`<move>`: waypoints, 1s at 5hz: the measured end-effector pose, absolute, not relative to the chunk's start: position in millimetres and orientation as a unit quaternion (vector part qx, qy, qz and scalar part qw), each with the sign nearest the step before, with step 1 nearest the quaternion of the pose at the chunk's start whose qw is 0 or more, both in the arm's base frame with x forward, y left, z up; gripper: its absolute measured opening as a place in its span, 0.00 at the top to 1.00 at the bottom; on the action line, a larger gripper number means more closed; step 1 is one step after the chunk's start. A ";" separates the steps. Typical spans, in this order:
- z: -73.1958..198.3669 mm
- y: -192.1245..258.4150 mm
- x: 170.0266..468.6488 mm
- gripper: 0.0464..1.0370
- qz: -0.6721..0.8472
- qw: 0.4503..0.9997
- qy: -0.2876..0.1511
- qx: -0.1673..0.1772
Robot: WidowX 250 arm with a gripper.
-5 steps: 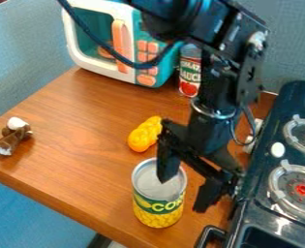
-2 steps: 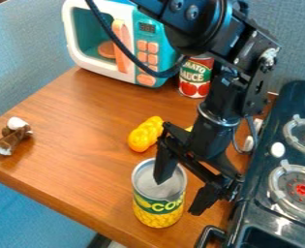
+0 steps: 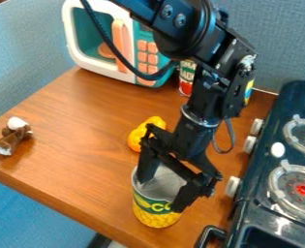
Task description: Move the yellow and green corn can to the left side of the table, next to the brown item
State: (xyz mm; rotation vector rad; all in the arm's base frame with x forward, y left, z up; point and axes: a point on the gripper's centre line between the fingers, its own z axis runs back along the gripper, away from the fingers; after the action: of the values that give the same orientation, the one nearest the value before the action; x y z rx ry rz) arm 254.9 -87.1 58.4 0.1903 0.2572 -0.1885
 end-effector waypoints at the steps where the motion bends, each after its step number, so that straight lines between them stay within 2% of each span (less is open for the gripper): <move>1: 55.8 -79.8 251.9 0.03 -0.083 0.983 0.136 0.094; 2: 56.0 -57.0 247.7 0.03 -0.057 0.981 0.156 0.103; 4: 64.5 29.1 251.3 0.03 0.042 0.976 0.183 0.113; 5: 62.0 57.1 255.4 0.03 0.061 0.972 0.195 0.117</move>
State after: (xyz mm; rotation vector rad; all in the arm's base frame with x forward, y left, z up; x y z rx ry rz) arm 255.4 57.1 62.0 0.2359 0.3932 0.1237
